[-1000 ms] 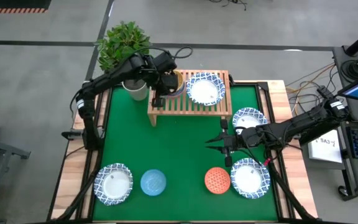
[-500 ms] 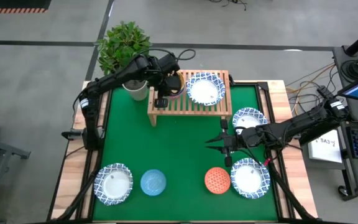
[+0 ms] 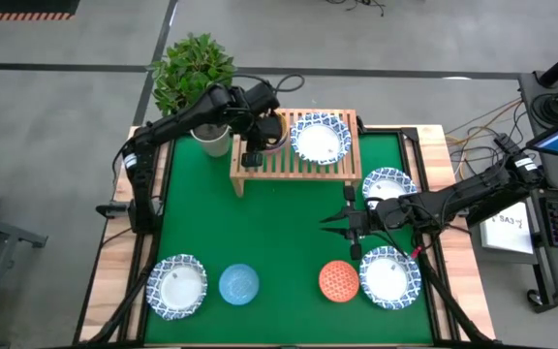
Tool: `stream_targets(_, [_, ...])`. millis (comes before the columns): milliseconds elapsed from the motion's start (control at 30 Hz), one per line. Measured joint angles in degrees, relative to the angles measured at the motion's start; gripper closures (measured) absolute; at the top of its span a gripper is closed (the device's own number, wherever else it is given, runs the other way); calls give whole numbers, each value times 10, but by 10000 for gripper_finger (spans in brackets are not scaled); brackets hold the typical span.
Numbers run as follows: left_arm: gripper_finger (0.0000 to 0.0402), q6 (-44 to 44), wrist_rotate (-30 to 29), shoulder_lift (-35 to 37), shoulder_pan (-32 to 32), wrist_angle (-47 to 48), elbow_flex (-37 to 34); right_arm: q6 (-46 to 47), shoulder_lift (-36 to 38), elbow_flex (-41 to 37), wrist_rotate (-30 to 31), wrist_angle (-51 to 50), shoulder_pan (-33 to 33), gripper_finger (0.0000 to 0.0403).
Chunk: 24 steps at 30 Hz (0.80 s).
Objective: Place and stack bowls onto a shelf
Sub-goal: Stack the yellow bowl on top of the blue bowl on the shelf
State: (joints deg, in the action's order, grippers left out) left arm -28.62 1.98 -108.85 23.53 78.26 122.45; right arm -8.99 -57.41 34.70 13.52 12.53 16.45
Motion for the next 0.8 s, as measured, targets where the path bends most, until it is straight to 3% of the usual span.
stream_targets(167, [319,-18,-3,0,0,3,35,0,0,0,0,0,0,335])
stream_targets(333, [323,-39,-54,1,13,-37,71,0,0,0,0,0,0,335])
stream_targets(633, [394,-38,-72,-11,86,-102,73,0,0,0,0,-1,0,335])
stream_targets(800, [398,-22,-66,-32,103,-102,72,-2,0,0,0,-1,0,335])
